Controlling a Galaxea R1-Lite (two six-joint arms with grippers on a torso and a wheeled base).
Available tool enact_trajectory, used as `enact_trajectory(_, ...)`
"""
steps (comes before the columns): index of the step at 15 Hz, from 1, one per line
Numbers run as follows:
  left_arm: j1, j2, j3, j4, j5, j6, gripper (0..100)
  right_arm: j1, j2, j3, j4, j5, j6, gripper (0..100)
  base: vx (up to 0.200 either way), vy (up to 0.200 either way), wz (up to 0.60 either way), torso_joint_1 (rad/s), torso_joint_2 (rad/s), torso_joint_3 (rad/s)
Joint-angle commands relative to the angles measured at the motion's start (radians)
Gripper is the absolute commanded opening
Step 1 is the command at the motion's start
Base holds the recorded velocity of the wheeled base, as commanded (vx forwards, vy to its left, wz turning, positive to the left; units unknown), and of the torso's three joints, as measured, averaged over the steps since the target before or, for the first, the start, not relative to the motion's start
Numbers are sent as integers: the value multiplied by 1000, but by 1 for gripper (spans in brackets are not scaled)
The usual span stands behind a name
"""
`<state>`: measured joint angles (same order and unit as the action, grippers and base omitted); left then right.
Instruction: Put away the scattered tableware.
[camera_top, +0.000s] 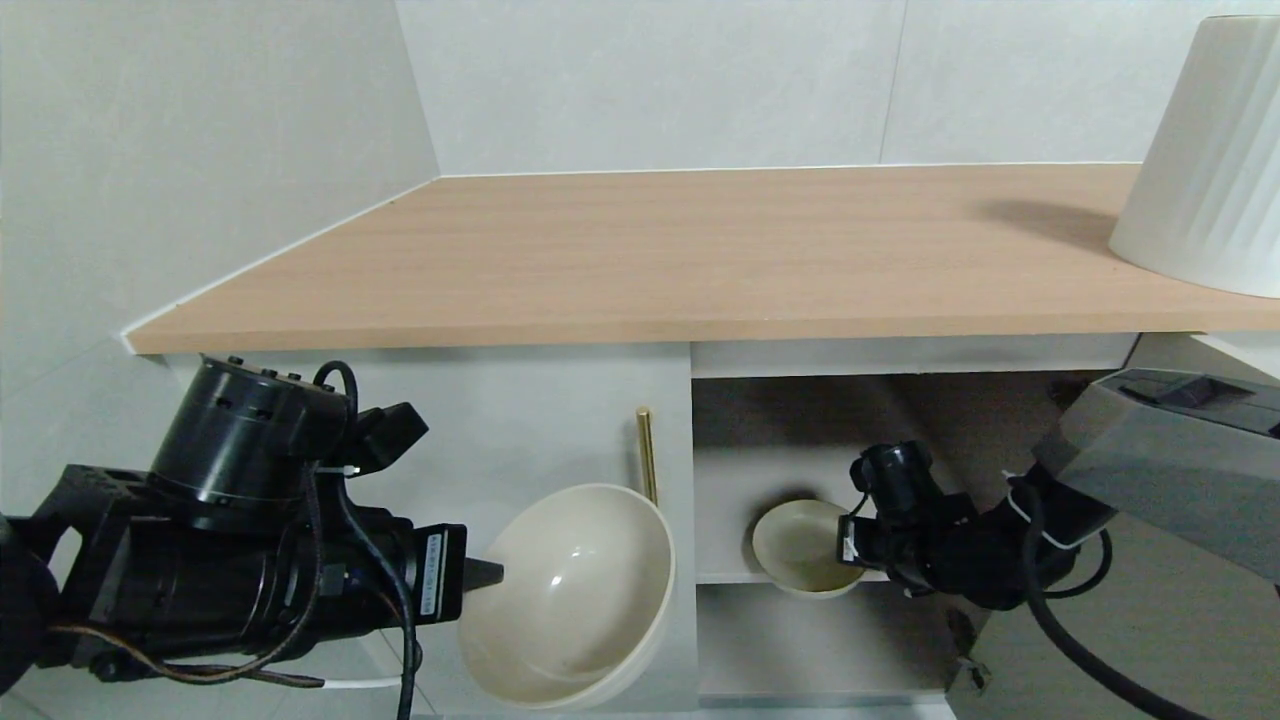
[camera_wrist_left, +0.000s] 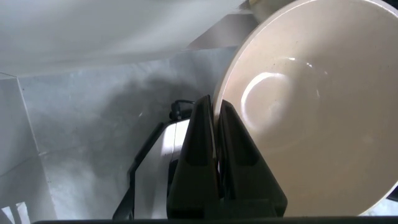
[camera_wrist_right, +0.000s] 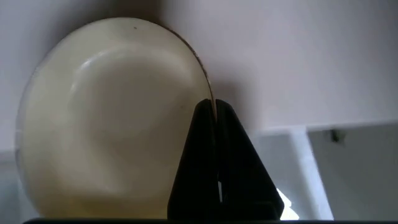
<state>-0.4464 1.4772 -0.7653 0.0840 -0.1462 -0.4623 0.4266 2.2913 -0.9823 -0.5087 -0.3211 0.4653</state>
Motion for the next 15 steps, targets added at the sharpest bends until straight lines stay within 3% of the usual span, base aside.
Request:
enact_trajectory(1,-2,5,0,0,0,-1,0,-15,51,-24,-10,-13,-1,0,0,0,0,0,0,0)
enact_trajectory(15,-8,23,4,0,0,-1,0,-72,105,-96,-83,-53,-2,0,0,0,0,0,0,0)
